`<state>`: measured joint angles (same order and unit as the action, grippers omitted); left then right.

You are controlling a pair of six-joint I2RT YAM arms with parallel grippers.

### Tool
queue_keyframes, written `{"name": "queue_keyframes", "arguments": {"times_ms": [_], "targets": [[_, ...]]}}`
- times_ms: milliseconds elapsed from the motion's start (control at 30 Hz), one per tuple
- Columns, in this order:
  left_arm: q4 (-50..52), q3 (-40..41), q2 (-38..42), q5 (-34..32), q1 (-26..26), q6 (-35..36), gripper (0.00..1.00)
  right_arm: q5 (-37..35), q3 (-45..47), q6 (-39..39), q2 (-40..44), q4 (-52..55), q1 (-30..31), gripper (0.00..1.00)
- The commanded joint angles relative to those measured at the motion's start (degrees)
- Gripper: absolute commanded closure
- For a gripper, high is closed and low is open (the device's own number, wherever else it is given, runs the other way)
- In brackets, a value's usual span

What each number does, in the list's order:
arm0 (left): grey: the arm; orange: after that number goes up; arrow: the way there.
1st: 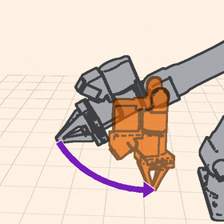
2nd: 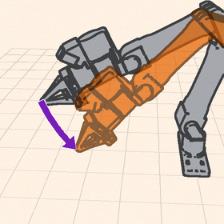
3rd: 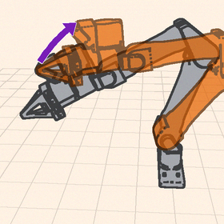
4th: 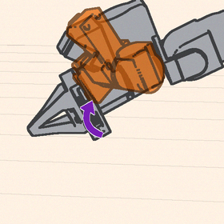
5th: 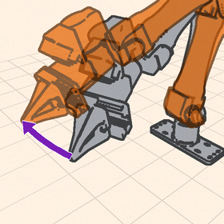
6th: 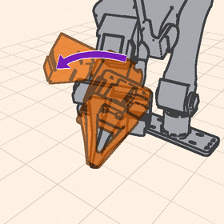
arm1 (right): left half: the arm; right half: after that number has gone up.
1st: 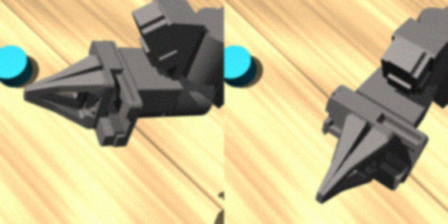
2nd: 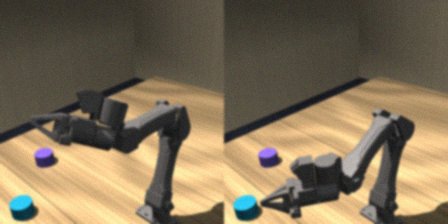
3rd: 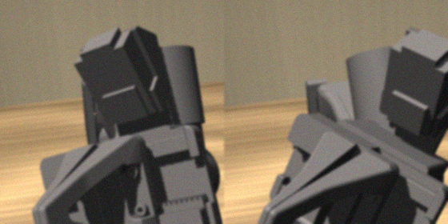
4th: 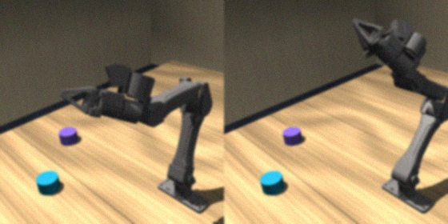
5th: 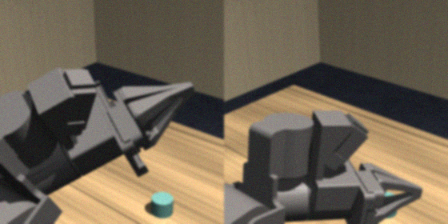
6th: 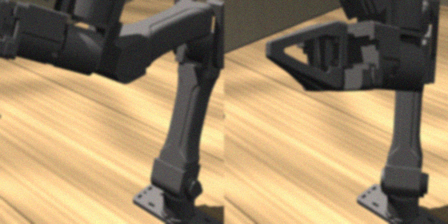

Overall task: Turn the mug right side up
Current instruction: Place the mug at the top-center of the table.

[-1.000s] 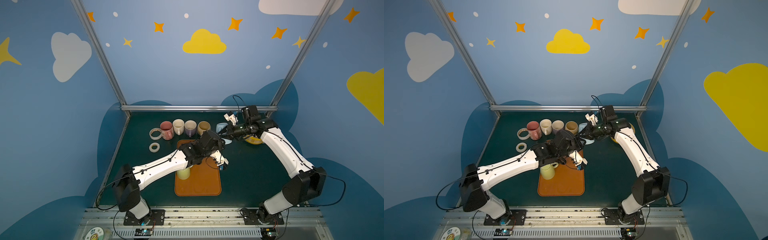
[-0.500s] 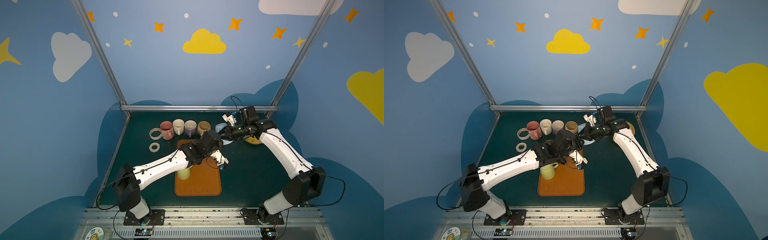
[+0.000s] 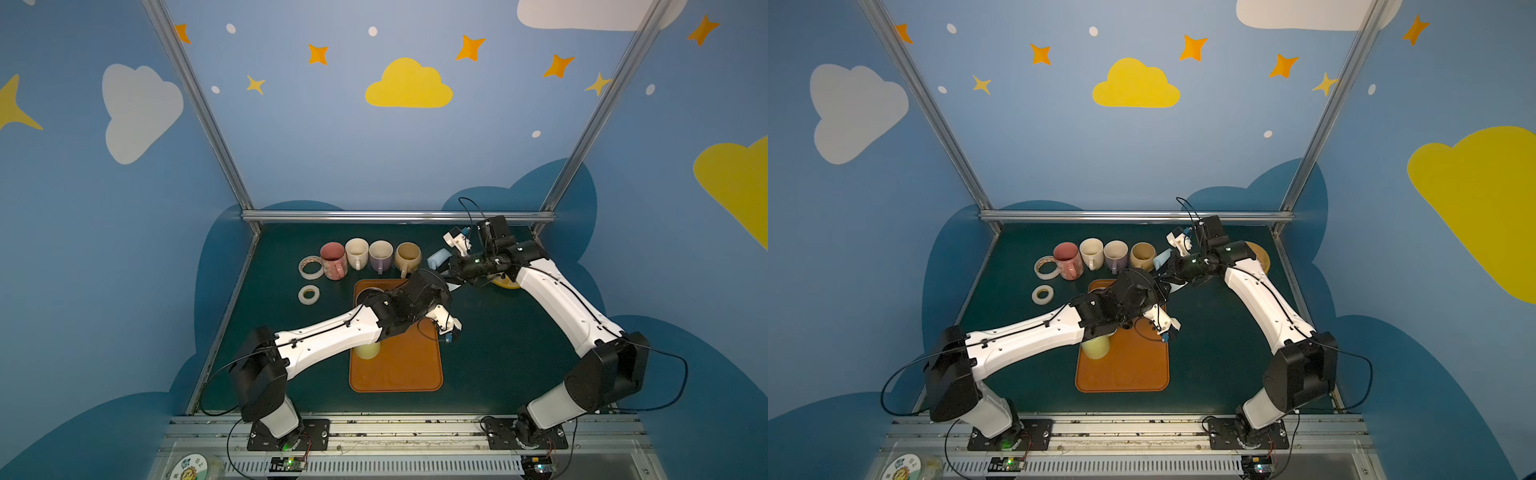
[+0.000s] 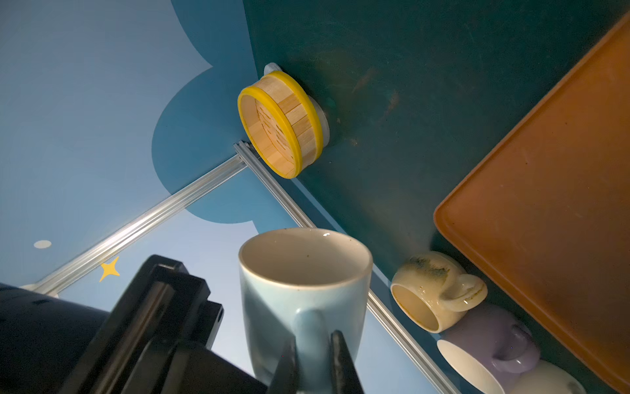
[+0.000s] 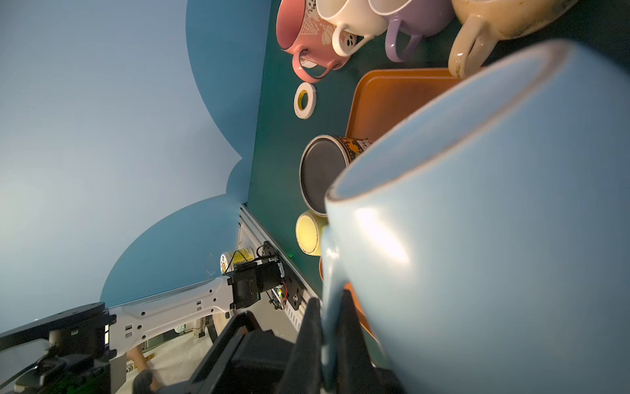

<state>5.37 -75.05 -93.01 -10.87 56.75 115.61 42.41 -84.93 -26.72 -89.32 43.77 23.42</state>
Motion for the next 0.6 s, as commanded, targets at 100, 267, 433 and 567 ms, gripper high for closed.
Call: {"name": "queue_keyframes", "arguments": {"times_ms": [100, 267, 433, 567], "targets": [[-2.72, 2.82, 3.21, 0.51, 0.48, -4.62, 0.96, 5.84, 0.53, 0.26, 2.83, -3.23, 2.5, 1.0], [-2.3, 5.99, 6.0, -0.19, 1.96, -7.4, 0.96, 5.71, 2.29, -0.09, 2.83, -4.78, 3.96, 0.93], [-2.96, 10.0, 8.21, -1.81, 2.81, -10.32, 0.96, 5.25, 4.18, -0.04, 2.47, -6.26, 5.29, 0.88], [-4.23, 13.17, 9.22, -3.48, 3.73, -12.18, 0.96, 5.36, 6.44, 0.08, 1.47, -7.62, 5.65, 0.88]]}}
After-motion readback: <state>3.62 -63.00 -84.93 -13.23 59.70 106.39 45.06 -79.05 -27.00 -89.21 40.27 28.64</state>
